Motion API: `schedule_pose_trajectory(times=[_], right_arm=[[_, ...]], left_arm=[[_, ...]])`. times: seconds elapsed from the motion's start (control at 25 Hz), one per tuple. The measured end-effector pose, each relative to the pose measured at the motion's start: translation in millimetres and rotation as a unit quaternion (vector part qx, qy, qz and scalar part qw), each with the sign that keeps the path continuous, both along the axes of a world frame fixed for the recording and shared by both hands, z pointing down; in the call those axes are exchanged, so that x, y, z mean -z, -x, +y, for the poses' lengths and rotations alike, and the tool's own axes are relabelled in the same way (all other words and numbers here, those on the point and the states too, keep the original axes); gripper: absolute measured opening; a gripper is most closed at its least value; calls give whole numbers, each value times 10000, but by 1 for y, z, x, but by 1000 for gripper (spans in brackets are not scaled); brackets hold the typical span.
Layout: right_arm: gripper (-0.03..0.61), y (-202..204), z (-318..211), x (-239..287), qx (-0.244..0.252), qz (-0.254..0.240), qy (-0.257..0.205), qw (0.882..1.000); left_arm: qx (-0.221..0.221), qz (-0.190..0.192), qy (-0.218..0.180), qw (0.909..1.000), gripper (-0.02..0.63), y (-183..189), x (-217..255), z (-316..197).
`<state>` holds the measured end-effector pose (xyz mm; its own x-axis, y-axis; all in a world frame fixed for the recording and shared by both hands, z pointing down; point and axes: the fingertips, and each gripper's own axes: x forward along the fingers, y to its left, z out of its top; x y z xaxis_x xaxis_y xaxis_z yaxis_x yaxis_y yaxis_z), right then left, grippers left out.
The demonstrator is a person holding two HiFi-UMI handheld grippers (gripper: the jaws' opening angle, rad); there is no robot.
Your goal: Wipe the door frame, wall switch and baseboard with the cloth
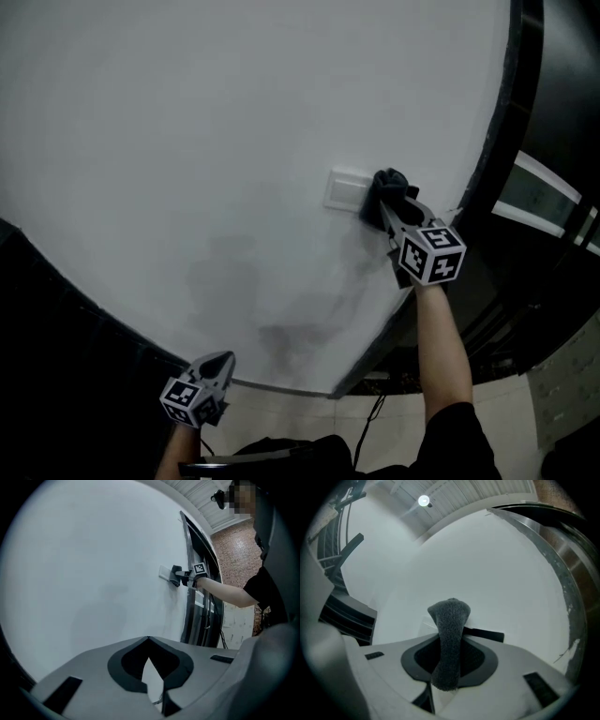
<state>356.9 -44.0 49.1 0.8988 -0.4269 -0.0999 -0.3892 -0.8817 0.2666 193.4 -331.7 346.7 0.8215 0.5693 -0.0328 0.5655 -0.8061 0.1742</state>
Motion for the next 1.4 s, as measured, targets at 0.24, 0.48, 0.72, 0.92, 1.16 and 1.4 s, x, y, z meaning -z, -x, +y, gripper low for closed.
schedule_pose_trajectory(times=[0.24,0.48,0.72,0.92,1.16,1.4], right_arm=[[92,6,43,-4,-178,-14,-126,9998],[92,8,71,-8,-308,-20,-135,9994],[92,14,84,-13,-545,133,65,9984],[91,29,37,-4,-25,390,428,9983],[91,37,-73,1,1161,419,557,9908],[91,2,-131,-10,1229,168,502,9910]], left_arm=[[-119,13,9,9999,-9,-6,2,11],[-157,25,16,9999,-9,-9,5,19],[-177,-36,9,9998,-9,-10,4,16],[-47,-107,126,9999,-9,-9,2,5],[133,-166,188,9996,-9,-7,-5,-6],[142,-58,205,9997,-9,-4,3,-4]])
